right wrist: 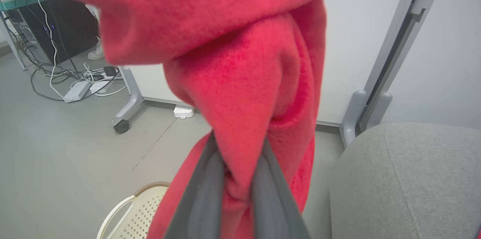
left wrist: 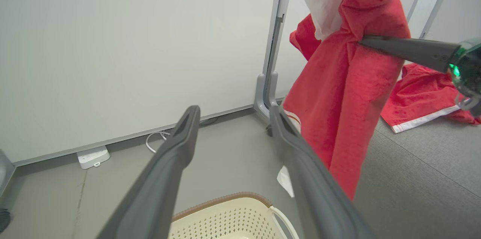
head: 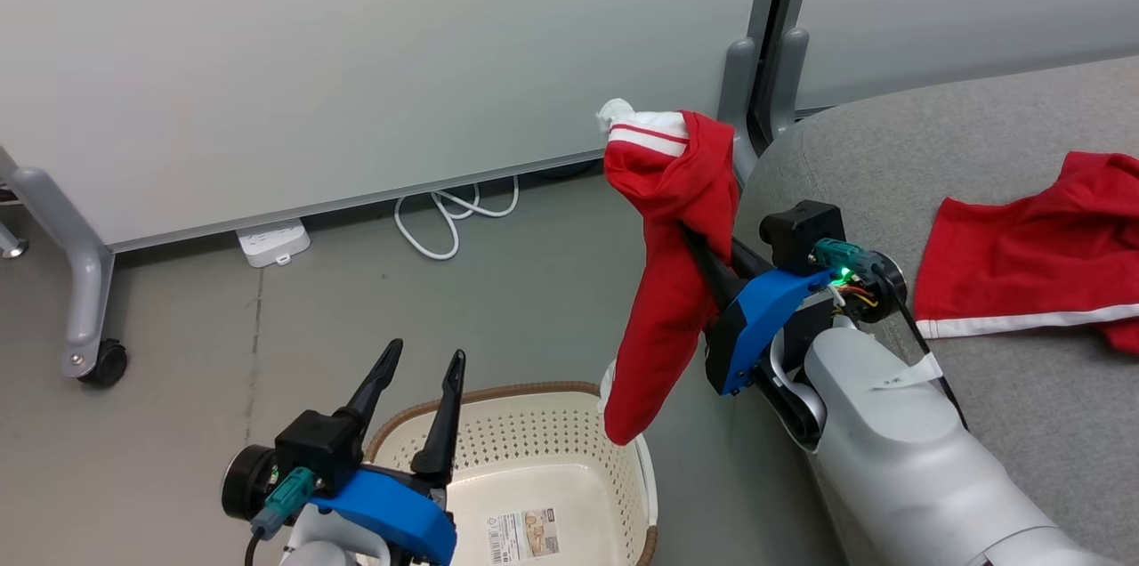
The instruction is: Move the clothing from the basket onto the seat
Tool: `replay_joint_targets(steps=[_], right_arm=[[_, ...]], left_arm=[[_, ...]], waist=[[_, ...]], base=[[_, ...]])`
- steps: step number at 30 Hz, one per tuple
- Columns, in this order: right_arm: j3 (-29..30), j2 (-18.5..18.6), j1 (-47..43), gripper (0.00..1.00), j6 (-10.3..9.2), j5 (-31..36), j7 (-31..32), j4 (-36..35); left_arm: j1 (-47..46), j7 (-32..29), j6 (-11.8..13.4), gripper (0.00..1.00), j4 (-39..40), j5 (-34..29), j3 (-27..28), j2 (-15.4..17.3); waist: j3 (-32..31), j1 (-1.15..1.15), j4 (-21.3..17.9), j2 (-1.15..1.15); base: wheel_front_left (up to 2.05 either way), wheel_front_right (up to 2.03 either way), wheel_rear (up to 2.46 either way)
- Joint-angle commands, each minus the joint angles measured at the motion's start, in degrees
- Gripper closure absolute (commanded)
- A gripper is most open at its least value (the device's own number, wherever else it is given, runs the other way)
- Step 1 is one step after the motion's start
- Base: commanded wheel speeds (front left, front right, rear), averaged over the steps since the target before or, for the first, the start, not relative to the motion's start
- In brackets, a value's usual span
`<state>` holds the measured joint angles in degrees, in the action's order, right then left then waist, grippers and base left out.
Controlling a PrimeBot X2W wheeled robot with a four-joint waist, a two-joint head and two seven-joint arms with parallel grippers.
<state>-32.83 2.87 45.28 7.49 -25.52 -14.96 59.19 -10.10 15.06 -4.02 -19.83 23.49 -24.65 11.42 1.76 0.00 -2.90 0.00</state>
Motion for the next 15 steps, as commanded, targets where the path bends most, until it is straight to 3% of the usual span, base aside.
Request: replay_joint_targets(steps=[1,15], right_arm=[[0.4,0.03,-0.89,1.0,0.01,0.54,-0.31,-0.44],[1.18,0.03,-1.17,1.0,0.02,1.05,-0.32,-0.74]], left_arm=[[0.66,0.15,-0.64,0.0,-0.17,-0.97,1.15,-0.53],[1.81,0.16,-3.18,0.0,-1.27,-6.26,7.08,-4.0]], waist=[[0.05,0.0,0.05,0.0],[0.24,0.0,-1.21,0.0]], base=[[0.0,0.0,0.0],[0.0,0.0,0.0]])
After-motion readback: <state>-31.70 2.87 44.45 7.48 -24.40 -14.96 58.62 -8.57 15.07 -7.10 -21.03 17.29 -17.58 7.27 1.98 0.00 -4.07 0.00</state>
